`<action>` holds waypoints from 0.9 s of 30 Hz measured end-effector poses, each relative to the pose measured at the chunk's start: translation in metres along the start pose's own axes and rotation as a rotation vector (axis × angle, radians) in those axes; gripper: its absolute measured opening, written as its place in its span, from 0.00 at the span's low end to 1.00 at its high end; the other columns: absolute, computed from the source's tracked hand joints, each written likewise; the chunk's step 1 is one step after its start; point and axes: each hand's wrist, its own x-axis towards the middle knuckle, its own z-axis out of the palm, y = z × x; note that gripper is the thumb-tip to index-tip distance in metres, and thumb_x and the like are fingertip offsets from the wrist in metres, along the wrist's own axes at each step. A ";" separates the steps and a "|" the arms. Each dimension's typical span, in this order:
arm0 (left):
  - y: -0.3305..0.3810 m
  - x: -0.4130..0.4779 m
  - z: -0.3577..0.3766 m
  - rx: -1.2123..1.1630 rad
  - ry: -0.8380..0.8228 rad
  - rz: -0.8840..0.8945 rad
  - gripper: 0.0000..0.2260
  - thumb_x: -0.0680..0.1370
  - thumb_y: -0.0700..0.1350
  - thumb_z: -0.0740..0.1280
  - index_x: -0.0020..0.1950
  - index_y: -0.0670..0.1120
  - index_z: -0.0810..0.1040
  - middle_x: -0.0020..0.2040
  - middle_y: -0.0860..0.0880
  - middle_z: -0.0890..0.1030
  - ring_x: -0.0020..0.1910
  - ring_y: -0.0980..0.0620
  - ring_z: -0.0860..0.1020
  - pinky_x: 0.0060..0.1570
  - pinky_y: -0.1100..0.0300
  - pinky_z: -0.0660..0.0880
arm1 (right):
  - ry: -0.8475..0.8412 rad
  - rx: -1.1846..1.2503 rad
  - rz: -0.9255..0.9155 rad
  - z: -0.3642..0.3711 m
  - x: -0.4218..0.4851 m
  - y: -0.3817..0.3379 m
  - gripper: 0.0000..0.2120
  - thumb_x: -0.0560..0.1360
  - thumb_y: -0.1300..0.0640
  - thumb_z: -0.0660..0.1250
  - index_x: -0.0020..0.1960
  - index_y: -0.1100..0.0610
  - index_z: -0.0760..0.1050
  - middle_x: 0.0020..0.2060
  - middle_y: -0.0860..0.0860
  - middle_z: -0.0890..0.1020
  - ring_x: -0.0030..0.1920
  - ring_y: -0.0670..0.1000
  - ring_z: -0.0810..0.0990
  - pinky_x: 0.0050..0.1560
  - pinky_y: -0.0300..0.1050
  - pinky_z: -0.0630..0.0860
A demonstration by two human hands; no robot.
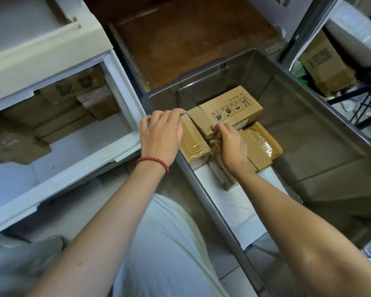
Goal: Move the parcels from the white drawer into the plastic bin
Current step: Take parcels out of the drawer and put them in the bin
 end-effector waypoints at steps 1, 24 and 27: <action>0.000 0.000 0.000 -0.002 0.002 0.000 0.15 0.81 0.47 0.59 0.67 0.52 0.71 0.59 0.52 0.78 0.62 0.50 0.72 0.62 0.54 0.62 | -0.003 0.010 0.030 -0.001 0.001 -0.002 0.13 0.74 0.64 0.67 0.58 0.56 0.73 0.57 0.51 0.77 0.54 0.51 0.75 0.47 0.47 0.77; -0.006 0.005 0.007 -0.039 0.024 -0.008 0.16 0.81 0.48 0.60 0.69 0.51 0.69 0.57 0.51 0.80 0.61 0.49 0.73 0.63 0.52 0.61 | -0.122 -0.153 0.079 0.025 0.005 0.018 0.15 0.78 0.58 0.64 0.63 0.58 0.66 0.64 0.59 0.63 0.52 0.59 0.74 0.57 0.52 0.75; -0.008 0.007 0.006 -0.031 0.014 -0.003 0.17 0.80 0.49 0.60 0.69 0.50 0.69 0.57 0.50 0.80 0.61 0.48 0.73 0.62 0.51 0.62 | -0.142 -0.064 0.147 0.027 -0.004 0.018 0.16 0.79 0.52 0.60 0.65 0.54 0.67 0.66 0.57 0.66 0.57 0.62 0.75 0.57 0.58 0.75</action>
